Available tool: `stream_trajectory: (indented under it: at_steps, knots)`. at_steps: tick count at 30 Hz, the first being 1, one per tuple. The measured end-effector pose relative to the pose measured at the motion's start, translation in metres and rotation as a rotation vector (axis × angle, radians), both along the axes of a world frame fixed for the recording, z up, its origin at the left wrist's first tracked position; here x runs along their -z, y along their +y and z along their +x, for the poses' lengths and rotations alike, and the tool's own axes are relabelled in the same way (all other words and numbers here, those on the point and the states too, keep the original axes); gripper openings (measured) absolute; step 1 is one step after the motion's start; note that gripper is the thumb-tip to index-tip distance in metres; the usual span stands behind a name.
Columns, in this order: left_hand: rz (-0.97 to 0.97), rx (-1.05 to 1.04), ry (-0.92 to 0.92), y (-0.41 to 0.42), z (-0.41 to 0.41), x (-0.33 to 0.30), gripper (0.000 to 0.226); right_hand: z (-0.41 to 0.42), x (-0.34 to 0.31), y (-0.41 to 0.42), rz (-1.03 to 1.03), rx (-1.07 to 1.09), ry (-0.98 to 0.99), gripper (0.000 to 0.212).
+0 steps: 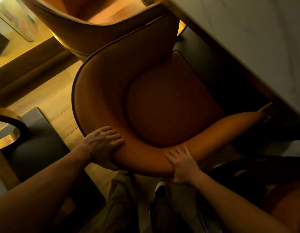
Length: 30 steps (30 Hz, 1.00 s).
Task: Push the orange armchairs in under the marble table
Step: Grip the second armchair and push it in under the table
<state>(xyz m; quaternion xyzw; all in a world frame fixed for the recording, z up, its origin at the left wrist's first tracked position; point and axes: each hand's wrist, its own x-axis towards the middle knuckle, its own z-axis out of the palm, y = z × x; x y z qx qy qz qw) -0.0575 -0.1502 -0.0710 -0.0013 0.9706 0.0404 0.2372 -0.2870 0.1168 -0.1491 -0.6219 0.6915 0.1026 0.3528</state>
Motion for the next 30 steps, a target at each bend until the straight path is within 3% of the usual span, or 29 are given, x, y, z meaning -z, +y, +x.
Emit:
stream_trajectory:
  at_steps: [6, 10, 12, 15, 24, 30]
  knots:
    - [0.024, 0.032, -0.037, -0.003, 0.001, -0.002, 0.102, -0.004, 0.011, 0.002, -0.049, -0.023, -0.022, 0.106]
    - [0.047, 0.09, 0.202, -0.03, 0.015, -0.007, 0.084, -0.007, 0.012, 0.003, -0.097, -0.022, -0.033, 0.103]
    - [-0.014, 0.037, 0.279, -0.053, 0.024, -0.008, 0.087, -0.008, 0.012, 0.003, -0.119, -0.015, -0.032, 0.102]
    - [-0.089, 0.072, 0.24, -0.07, 0.022, -0.005, 0.09, -0.011, 0.011, 0.005, -0.133, -0.007, -0.036, 0.103]
    - [0.015, 0.1, 0.328, -0.042, -0.023, 0.01, 0.096, -0.075, -0.001, 0.016, 0.005, -0.023, 0.017, 0.1]
    - [0.008, 0.123, 0.356, -0.038, -0.058, 0.01, 0.096, -0.109, -0.005, 0.02, -0.038, -0.024, 0.029, 0.1]
